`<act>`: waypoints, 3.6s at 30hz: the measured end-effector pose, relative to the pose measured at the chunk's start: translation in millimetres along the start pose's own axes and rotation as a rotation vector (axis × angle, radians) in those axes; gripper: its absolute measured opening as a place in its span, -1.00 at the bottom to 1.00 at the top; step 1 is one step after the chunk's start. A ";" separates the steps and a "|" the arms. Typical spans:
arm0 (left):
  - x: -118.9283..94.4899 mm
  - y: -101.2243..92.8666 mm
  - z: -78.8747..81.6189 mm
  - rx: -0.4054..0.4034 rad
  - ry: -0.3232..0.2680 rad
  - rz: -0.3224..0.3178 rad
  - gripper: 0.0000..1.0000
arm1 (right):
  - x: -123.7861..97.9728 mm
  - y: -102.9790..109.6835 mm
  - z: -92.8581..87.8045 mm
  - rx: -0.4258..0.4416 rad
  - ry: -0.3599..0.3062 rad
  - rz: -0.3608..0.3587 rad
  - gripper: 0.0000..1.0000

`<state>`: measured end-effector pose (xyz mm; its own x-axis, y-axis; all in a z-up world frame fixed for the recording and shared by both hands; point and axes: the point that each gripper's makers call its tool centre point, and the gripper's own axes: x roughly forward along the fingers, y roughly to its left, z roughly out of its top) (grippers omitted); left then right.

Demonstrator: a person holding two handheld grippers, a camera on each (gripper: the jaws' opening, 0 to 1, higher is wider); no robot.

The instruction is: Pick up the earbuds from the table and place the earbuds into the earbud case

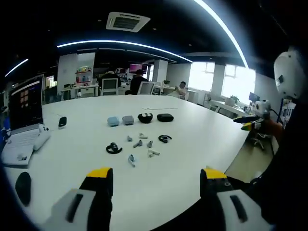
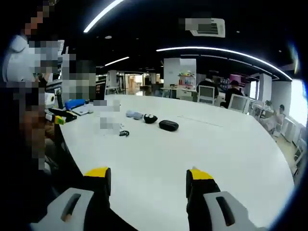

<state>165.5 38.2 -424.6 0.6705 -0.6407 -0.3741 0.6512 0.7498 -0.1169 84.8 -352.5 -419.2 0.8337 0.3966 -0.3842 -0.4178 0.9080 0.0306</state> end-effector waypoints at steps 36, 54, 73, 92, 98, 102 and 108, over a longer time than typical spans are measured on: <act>-8.2 -12.7 -13.0 0.042 0.148 0.015 0.49 | 15.6 15.2 -11.1 -0.063 0.144 0.150 0.20; 3.1 -1.1 39.8 0.095 0.120 -0.022 0.46 | 34.3 24.1 38.8 -0.142 0.184 0.277 0.24; -12.5 23.3 46.7 0.103 0.110 0.017 0.47 | 57.5 9.9 52.4 -0.184 0.222 0.285 0.30; 7.4 11.4 80.0 0.123 0.070 -0.054 0.47 | 79.1 38.9 66.6 -0.177 0.157 0.391 0.32; 18.6 6.9 88.0 0.116 0.059 -0.085 0.46 | 93.4 45.4 80.0 -0.219 0.148 0.410 0.31; 23.1 -0.2 87.7 0.127 0.066 -0.117 0.46 | 105.1 48.6 88.8 -0.232 0.143 0.425 0.31; 30.0 6.6 91.5 0.108 0.046 -0.129 0.46 | 130.5 57.5 104.3 -0.231 0.141 0.454 0.27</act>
<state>222.4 8.7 -352.5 0.5637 -0.7200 -0.4047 0.7667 0.6384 -0.0679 207.3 -234.4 -371.3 0.5005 0.7064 -0.5005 -0.8075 0.5894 0.0245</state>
